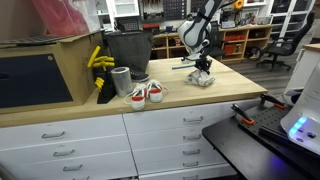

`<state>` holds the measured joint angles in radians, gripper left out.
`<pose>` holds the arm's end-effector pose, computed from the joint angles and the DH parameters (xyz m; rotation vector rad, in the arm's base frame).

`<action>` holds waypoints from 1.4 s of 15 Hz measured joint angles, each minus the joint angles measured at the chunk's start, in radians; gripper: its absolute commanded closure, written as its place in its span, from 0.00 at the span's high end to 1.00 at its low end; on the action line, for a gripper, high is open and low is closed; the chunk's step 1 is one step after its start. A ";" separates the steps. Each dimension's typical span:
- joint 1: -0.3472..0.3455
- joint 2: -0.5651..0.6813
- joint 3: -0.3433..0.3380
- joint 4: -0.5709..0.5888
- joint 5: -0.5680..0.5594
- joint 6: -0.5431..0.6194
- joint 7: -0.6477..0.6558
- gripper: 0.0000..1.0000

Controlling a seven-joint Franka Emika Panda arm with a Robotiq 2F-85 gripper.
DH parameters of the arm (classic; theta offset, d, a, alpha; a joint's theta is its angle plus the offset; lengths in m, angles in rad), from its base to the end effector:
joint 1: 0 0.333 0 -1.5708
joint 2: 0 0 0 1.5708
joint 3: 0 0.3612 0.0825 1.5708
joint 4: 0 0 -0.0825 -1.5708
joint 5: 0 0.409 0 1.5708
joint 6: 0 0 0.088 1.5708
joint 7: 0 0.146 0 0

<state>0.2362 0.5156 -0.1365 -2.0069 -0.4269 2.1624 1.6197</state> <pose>0.5921 0.0281 0.1622 2.1603 -1.4916 0.0699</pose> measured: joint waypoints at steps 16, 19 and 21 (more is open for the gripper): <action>-0.019 -0.291 0.081 0.018 0.000 0.001 -0.010 0.01; -0.024 -0.316 0.108 0.018 0.005 0.001 -0.027 0.01; -0.032 -0.328 0.117 0.018 0.008 0.001 -0.042 0.01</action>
<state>0.2040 0.1875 -0.0190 -1.9887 -0.4185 2.1631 1.5776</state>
